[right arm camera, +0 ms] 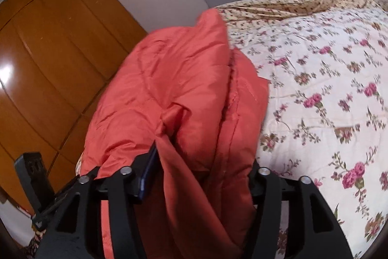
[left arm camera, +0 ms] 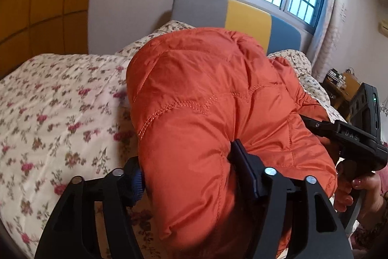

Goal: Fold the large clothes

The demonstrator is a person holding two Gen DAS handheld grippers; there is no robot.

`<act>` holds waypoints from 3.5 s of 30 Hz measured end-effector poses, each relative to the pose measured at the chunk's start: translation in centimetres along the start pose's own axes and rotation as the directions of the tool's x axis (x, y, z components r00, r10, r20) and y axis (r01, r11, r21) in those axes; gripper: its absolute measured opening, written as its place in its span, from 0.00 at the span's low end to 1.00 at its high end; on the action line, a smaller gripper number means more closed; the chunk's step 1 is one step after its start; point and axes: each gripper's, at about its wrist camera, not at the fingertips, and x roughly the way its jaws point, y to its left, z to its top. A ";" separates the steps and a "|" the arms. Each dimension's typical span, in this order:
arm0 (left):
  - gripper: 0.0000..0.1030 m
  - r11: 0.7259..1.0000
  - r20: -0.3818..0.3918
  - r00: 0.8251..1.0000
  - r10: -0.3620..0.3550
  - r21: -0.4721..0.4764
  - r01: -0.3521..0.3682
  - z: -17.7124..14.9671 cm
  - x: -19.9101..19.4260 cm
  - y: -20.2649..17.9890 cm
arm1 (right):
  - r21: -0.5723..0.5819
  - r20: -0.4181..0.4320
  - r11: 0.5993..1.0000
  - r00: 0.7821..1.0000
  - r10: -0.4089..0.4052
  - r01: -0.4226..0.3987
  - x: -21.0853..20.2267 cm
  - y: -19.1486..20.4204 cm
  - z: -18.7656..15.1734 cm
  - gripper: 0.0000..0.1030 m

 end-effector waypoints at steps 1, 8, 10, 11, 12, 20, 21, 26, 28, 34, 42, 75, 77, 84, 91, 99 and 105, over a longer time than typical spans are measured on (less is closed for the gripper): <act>0.70 1.000 0.011 1.000 0.020 0.010 -0.020 -0.3 -0.1 -0.2 | 0.009 0.005 1.000 1.000 -0.013 0.013 0.1 -0.2 -0.2 0.60; 0.97 0.985 0.028 0.986 0.165 0.055 -0.166 -1.4 -0.8 -1.3 | 0.044 0.034 0.995 0.995 -0.093 0.092 -2.9 0.4 -1.6 0.70; 0.97 0.985 -0.019 0.985 0.169 0.022 -0.168 -0.9 -1.3 -0.7 | 0.028 0.047 0.994 0.993 -0.111 0.110 -4.2 0.9 -1.4 0.71; 0.97 0.985 -0.033 0.985 0.171 0.002 -0.171 -0.5 -1.6 -0.4 | 0.021 0.061 0.992 0.990 -0.125 0.124 -4.8 1.0 -1.0 0.71; 0.97 0.984 -0.033 0.984 0.175 -0.026 -0.176 0.0 -2.1 -0.1 | 0.014 0.082 0.989 0.986 -0.147 0.146 -5.6 1.3 -0.7 0.71; 0.97 0.973 -0.011 0.985 0.170 -0.154 -0.170 4.7 -2.4 0.3 | -0.028 0.167 0.987 0.974 -0.154 0.161 -7.1 5.1 3.7 0.72; 0.97 0.973 -0.010 0.984 0.177 -0.151 -0.177 5.3 -2.1 0.2 | -0.048 0.161 0.985 0.975 -0.155 0.164 -6.4 5.9 4.4 0.72; 0.97 0.964 -0.019 0.970 0.241 -0.107 -0.242 9.7 1.3 -1.1 | -0.155 0.115 0.959 0.968 -0.222 0.238 -1.2 9.5 7.9 0.60; 0.97 0.962 -0.032 0.966 0.257 -0.088 -0.259 10.9 3.2 -1.3 | -0.143 0.083 0.961 0.970 -0.226 0.236 1.3 9.6 9.3 0.57; 0.97 0.963 -0.071 0.964 0.258 -0.068 -0.262 11.4 7.9 -1.2 | -0.146 0.028 0.937 0.949 -0.315 0.316 6.7 7.0 9.7 0.54; 0.97 0.960 -0.109 0.956 0.272 -0.043 -0.278 10.8 10.6 -2.1 | -0.147 -0.015 0.935 0.944 -0.329 0.323 9.2 3.5 8.4 0.56; 0.97 0.974 -0.014 0.977 0.212 -0.074 -0.212 7.5 6.8 -2.5 | -0.051 0.029 0.949 0.950 -0.311 0.312 4.2 3.4 5.3 0.92; 0.97 0.972 -0.003 0.976 0.218 -0.086 -0.218 6.5 4.9 -2.6 | -0.018 0.016 0.961 0.961 -0.277 0.277 2.7 3.5 4.5 0.93; 0.97 0.967 0.033 0.972 0.231 -0.120 -0.226 3.5 -0.9 -1.9 | -0.056 0.017 0.962 0.964 -0.265 0.266 -2.5 5.7 0.8 0.98; 0.97 0.956 0.003 0.964 0.266 -0.126 -0.263 0.7 -5.0 -1.9 | -0.133 0.026 0.936 0.945 -0.325 0.325 -7.0 8.7 -2.5 0.98; 0.97 0.944 -0.027 0.950 0.311 -0.104 -0.312 -2.0 -8.8 -3.7 | -0.174 0.029 0.921 0.937 -0.348 0.348 -11.3 10.8 -6.4 0.98; 0.97 0.957 -0.019 0.963 0.270 -0.100 -0.271 -3.3 -11.3 -4.9 | -0.221 0.034 0.904 0.930 -0.367 0.365 -13.4 12.5 -7.8 0.98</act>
